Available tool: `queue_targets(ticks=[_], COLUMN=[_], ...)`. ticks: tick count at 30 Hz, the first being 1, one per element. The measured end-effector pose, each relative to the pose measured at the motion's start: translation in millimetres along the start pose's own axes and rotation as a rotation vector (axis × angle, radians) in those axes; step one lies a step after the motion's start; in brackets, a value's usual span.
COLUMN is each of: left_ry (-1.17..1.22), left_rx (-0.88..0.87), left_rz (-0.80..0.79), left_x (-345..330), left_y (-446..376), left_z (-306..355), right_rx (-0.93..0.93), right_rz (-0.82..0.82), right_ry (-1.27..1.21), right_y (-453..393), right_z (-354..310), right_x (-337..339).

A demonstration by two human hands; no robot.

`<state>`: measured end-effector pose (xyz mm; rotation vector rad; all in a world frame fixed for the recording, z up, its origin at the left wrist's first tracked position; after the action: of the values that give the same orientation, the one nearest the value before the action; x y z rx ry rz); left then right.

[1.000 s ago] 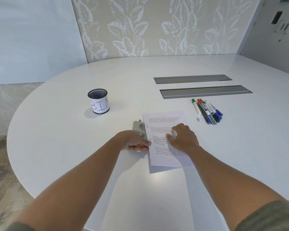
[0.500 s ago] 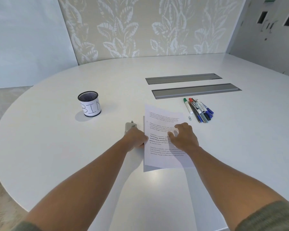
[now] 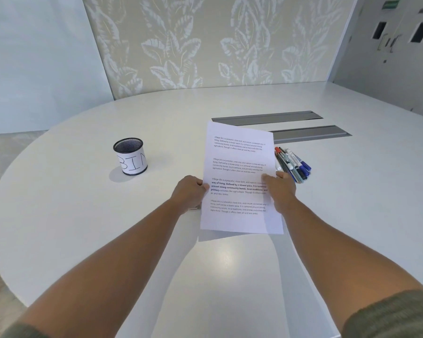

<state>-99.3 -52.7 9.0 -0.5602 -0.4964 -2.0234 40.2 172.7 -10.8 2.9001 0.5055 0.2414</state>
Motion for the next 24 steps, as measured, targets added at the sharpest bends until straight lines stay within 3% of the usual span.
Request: queue_targets(ticks=[12, 16, 24], left_ry=[-0.008, 0.058, 0.480], left_rx=[0.010, 0.000, 0.048], left_rz=[-0.005, 0.103, 0.203], left_x=[11, 18, 23], left_y=[-7, -13, -19], left_z=[5, 16, 34], right_rx=[0.098, 0.132, 0.120], right_rz=[-0.033, -0.051, -0.120], right_ry=[-0.062, -0.041, -0.109], right_y=[3, 4, 5], right_z=[-9, -9, -9], right_x=[3, 8, 12])
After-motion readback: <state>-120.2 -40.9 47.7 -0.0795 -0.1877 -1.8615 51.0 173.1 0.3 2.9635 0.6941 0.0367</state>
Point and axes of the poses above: each hand's wrist, its own y-axis away from the middle knuckle, its own x-axis out of the back of the hand, z = x × y, the point moved 4 cm from there along -y, towards the middle knuckle, and after that the axes turned 6 degrees about z, right-handed, at the moved point
